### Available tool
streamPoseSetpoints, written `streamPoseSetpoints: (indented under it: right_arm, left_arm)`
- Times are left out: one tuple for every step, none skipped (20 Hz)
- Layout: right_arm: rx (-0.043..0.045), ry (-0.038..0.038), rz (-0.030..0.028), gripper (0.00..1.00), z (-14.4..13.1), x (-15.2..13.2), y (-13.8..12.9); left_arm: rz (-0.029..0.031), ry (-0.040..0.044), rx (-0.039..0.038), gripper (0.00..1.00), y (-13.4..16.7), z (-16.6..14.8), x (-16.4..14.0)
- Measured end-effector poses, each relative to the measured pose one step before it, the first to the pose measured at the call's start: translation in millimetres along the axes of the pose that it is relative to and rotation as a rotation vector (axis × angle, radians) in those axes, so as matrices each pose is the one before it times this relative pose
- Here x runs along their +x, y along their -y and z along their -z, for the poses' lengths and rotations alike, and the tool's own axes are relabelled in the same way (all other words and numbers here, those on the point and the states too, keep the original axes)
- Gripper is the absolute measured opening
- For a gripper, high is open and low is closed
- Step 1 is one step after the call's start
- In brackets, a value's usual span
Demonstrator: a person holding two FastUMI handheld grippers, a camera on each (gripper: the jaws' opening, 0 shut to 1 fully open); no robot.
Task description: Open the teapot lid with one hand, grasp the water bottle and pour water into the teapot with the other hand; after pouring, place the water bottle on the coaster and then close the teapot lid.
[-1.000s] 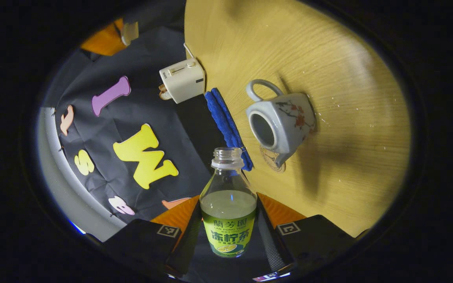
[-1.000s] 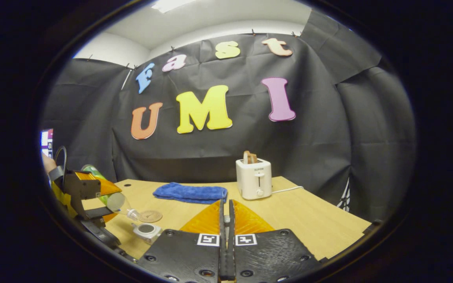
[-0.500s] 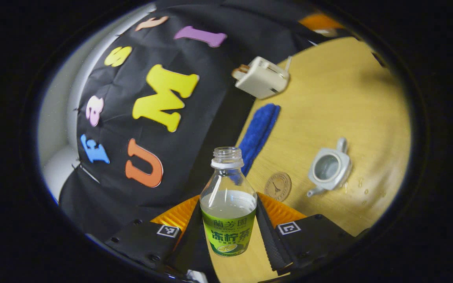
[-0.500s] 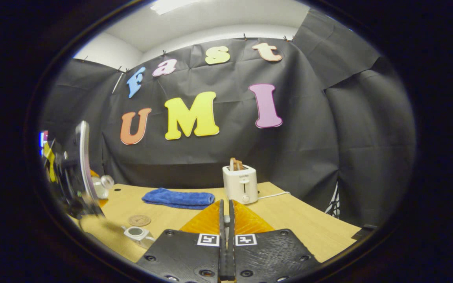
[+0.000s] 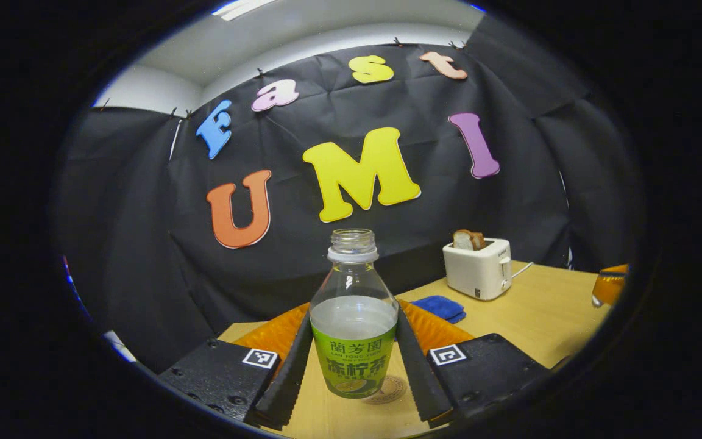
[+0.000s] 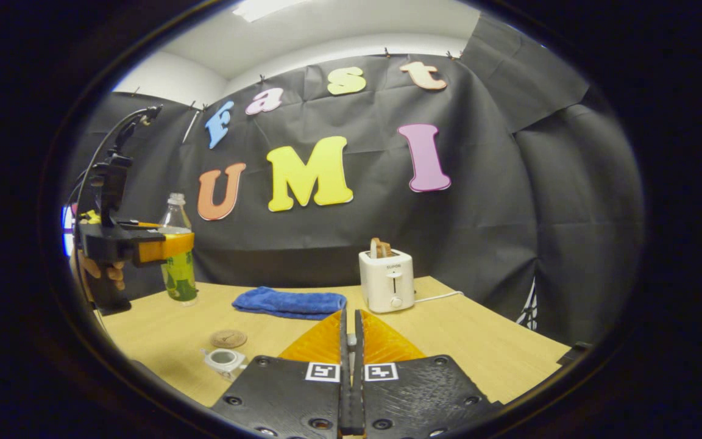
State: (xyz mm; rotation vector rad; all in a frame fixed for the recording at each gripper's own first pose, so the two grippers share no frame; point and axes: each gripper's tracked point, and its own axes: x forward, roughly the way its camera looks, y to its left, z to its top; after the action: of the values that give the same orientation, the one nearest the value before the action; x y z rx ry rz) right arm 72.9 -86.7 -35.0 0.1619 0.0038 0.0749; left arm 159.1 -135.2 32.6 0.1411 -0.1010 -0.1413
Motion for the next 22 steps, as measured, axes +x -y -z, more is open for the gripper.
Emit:
streamPoseSetpoints:
  right_arm:
    - [-0.00554,-0.00384,-0.00435,0.00,1.69,-0.44,-2.37]
    - [-0.00384,-0.00208,-0.00435,0.00,1.84,0.45,-2.87]
    - [-0.00303,-0.00116,-0.00184,0.00,0.94,-0.12,-1.60]
    - [-0.00400,-0.00233,-0.00343,0.00,1.72,1.63,-1.54]
    - [-0.00370,-0.00423,-0.00348,0.00,1.84,0.81,-1.97]
    - [-0.00202,-0.00205,-0.00436,0.00,2.46,0.40,-1.92]
    - [-0.00102,-0.00457,-0.00121,0.00,1.92,1.30,-1.19]
    - [0.00389,-0.00656,-0.00143,0.00,2.63,1.29,-0.63]
    - [0.00658,-0.00683,-0.00895,0.00,1.72,0.42,-2.53]
    - [0.00677,-0.00430,-0.00798,0.00,1.80,-0.02,-1.56]
    - [0.00119,0.00016,-0.00029,0.00,-0.01,0.09,0.15]
    - [-0.00367,0.00343,0.00195,0.00,-0.97,0.61,0.84]
    - [-0.00500,0.00132,0.00317,0.00,-0.20,0.05,1.00]
    - [0.00115,0.00219,0.00354,0.00,0.42,0.26,1.57]
    - [0.00382,-0.00221,0.00073,0.00,-0.09,0.56,0.73]
    - [0.00174,-0.00649,-0.00030,0.00,2.75,0.42,0.08]
    - [0.00170,-0.00314,-0.00012,0.00,0.72,0.15,0.07]
    - [0.00017,0.00010,0.00046,0.00,-0.67,0.21,-0.32]
    - [-0.00320,0.00074,0.00110,0.00,-0.82,-0.07,0.15]
    - [-0.00524,0.00265,-0.00016,0.00,-0.10,-1.16,-0.22]
    - [-0.00450,0.00317,0.00072,0.00,-1.05,-0.41,-0.10]
    - [-0.00178,0.00192,0.00149,0.00,-0.08,0.15,0.24]
  left_arm:
    - [-0.00540,-0.00375,-0.03249,0.75,-1.21,8.65,6.48]
    - [0.01202,-0.01609,-0.02592,0.75,3.65,10.48,7.36]
    - [0.01125,-0.02264,-0.02884,0.76,3.63,12.12,6.54]
    - [0.00241,-0.02447,-0.02225,0.75,-0.86,12.08,5.65]
    - [-0.00664,-0.01925,-0.02239,0.76,-2.85,9.84,6.75]
    - [-0.00097,-0.01779,-0.02084,0.76,-3.30,10.05,7.40]
    - [-0.00579,-0.01885,-0.02188,0.76,-1.75,8.87,6.78]
    - [-0.01701,-0.02568,-0.01671,0.76,-5.14,11.40,5.74]
    - [-0.00047,-0.03369,-0.02791,0.76,-0.64,14.41,4.60]
    - [0.00584,-0.00743,-0.01184,0.76,0.13,7.94,5.47]
    - [-0.00957,-0.00858,-0.01590,0.76,-1.14,7.73,3.32]
    - [0.00673,0.05452,0.01784,0.76,0.85,-4.75,-1.51]
    - [0.00443,0.00603,0.02112,0.76,2.40,0.20,-1.64]
    - [0.00371,-0.00117,0.01311,0.75,0.93,0.71,-0.21]
    - [0.00211,0.01391,0.01566,0.76,1.26,-1.27,1.68]
    - [-0.00344,-0.00693,0.00415,0.75,-1.69,2.70,0.52]
    - [-0.00209,0.00168,-0.00272,0.76,-0.03,-2.47,-1.69]
    - [-0.01212,-0.00006,0.00148,0.77,-2.48,-0.02,0.21]
    - [-0.01036,0.01112,0.00088,0.80,-3.71,-1.22,-0.71]
    - [0.00217,0.00468,-0.00360,0.80,0.19,-1.76,-2.33]
    - [-0.00326,0.00952,0.00374,0.85,-1.73,-3.68,-2.04]
    - [0.00791,0.00758,0.00270,0.89,0.54,-2.98,-1.25]
